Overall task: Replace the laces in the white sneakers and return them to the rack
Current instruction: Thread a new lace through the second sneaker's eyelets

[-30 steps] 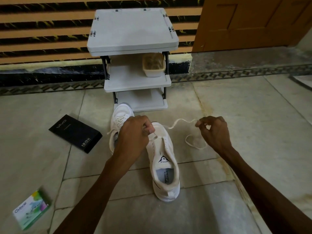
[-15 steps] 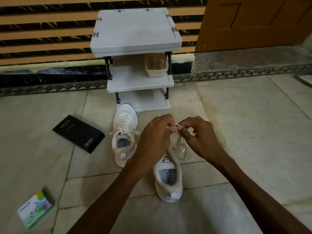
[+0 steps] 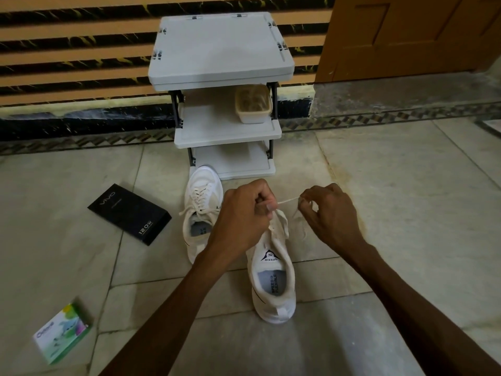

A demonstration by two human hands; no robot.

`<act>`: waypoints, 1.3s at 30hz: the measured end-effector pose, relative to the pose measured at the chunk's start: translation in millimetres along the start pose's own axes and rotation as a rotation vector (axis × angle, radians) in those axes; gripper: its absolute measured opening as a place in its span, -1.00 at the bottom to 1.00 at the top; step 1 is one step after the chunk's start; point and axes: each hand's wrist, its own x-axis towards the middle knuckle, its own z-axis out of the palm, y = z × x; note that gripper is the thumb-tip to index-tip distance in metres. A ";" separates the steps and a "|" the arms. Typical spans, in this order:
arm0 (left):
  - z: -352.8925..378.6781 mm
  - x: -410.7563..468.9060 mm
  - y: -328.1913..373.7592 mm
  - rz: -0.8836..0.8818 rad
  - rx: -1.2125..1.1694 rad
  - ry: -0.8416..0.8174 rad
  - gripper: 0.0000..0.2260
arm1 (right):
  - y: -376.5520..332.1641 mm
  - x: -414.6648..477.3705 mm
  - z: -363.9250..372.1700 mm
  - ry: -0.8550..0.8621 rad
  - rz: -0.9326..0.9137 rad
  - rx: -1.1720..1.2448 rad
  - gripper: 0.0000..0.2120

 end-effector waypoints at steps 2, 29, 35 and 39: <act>-3.2 -1.1 1.4 0.000 0.001 0.008 -0.75 | 12.6 2.4 2.2 0.025 0.041 -0.066 -0.79; 6.7 8.0 -2.9 0.231 0.246 0.110 -0.91 | -13.6 1.9 -15.8 -0.057 -0.051 0.349 -0.81; 20.0 5.3 -3.5 0.184 0.160 0.045 -0.92 | -37.1 0.1 -25.2 -0.041 -0.121 0.459 -0.81; 15.9 6.7 -1.9 0.113 0.092 -0.019 -0.85 | -34.3 -0.1 -23.6 -0.027 -0.156 0.381 -0.79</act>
